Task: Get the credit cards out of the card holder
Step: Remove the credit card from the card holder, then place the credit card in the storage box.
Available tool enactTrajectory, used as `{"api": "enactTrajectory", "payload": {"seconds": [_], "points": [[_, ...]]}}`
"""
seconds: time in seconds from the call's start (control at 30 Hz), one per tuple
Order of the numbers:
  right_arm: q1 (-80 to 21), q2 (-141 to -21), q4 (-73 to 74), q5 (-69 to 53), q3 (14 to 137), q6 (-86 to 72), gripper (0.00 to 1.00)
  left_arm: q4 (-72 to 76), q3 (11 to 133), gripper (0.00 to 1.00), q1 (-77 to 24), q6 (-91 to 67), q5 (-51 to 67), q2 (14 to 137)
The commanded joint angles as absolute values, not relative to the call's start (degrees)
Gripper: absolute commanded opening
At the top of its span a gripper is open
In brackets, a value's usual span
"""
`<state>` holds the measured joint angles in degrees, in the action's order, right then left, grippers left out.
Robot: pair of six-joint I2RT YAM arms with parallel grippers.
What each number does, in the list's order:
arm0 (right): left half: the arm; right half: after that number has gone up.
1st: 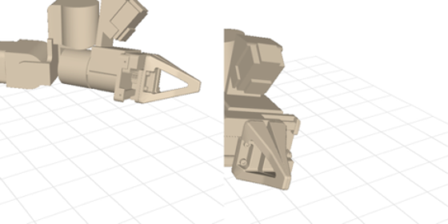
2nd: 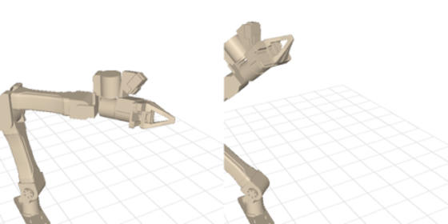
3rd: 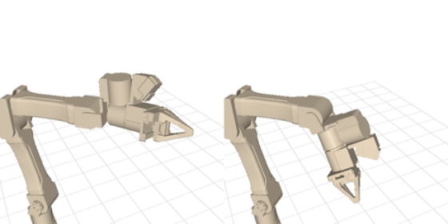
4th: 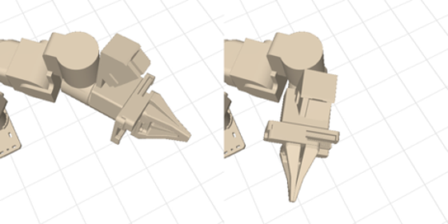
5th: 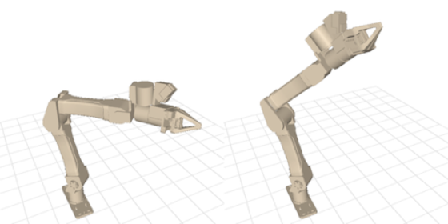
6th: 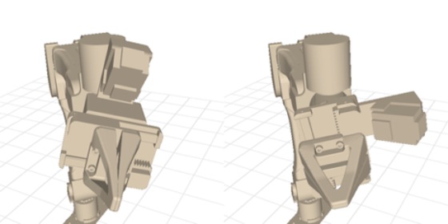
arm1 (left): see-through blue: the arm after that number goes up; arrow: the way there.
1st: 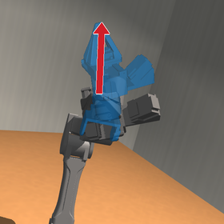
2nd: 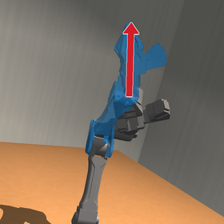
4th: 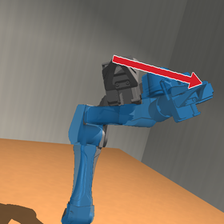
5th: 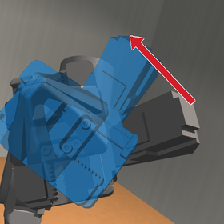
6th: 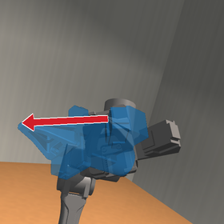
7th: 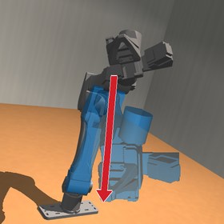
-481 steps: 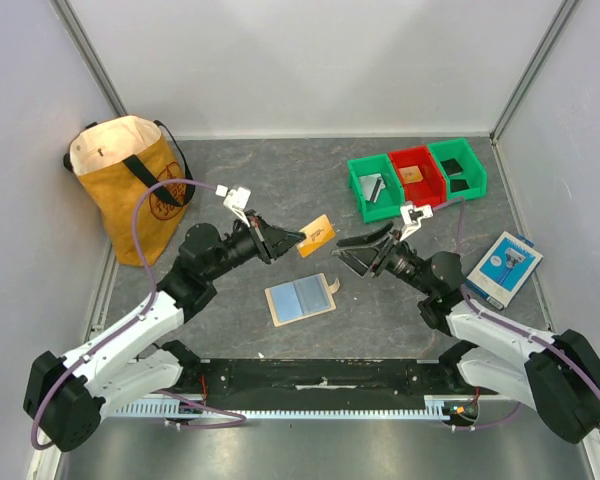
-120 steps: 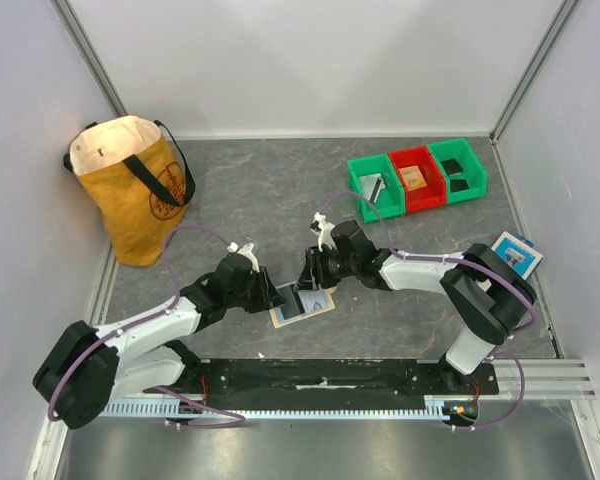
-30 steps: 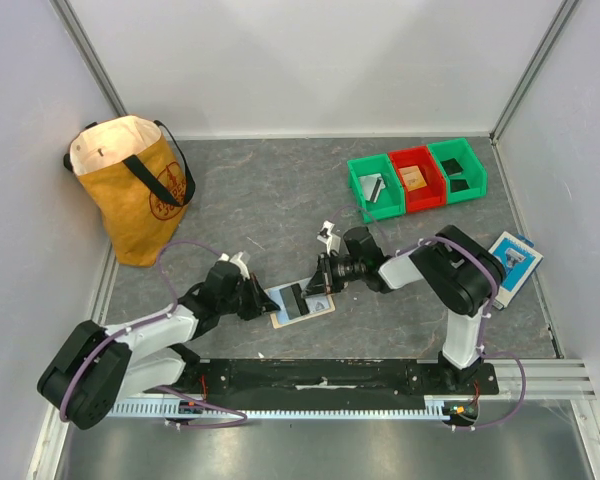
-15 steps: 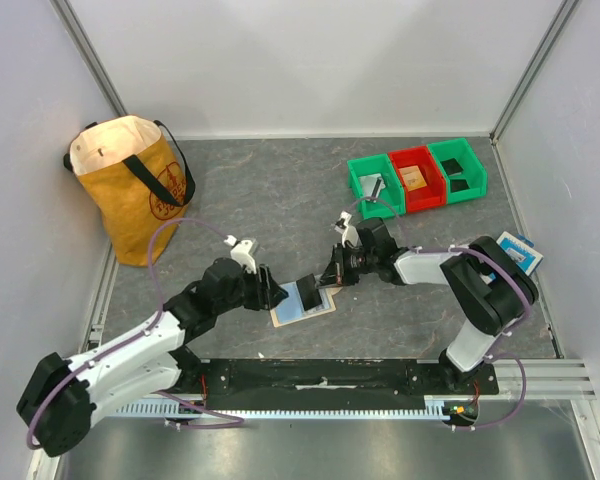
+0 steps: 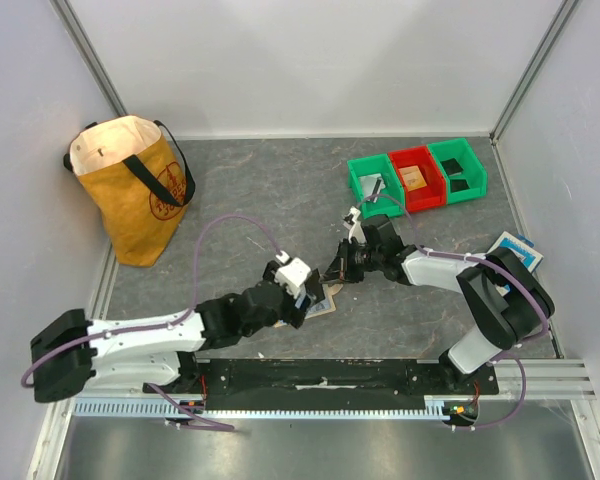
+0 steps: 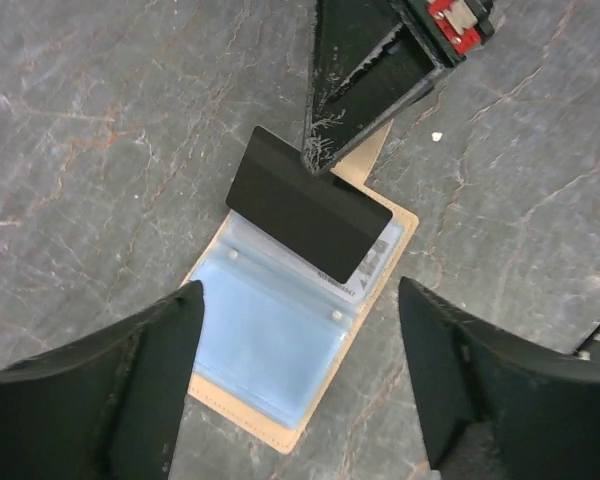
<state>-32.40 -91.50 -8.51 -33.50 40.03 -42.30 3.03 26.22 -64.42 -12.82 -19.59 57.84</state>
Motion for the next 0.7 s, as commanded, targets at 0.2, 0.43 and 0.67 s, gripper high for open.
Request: {"api": "enactTrajectory", "payload": {"seconds": [0.2, 0.43, 0.67], "points": [[-32.2, -89.4, -7.6, -31.9, 40.3, -43.8, 0.0, 20.0, 29.3, 0.86, -76.6, -0.3, -37.3, 75.1], [-32.2, -88.5, -7.3, -31.8, 39.9, -44.5, 0.0, 21.8, 35.9, 0.77, -79.7, -0.8, -47.8, 86.6], [-32.2, -86.9, -7.1, -31.5, 39.5, -45.1, 0.0, 20.4, 38.8, 0.54, -79.6, -3.4, -50.4, 92.6]]}}
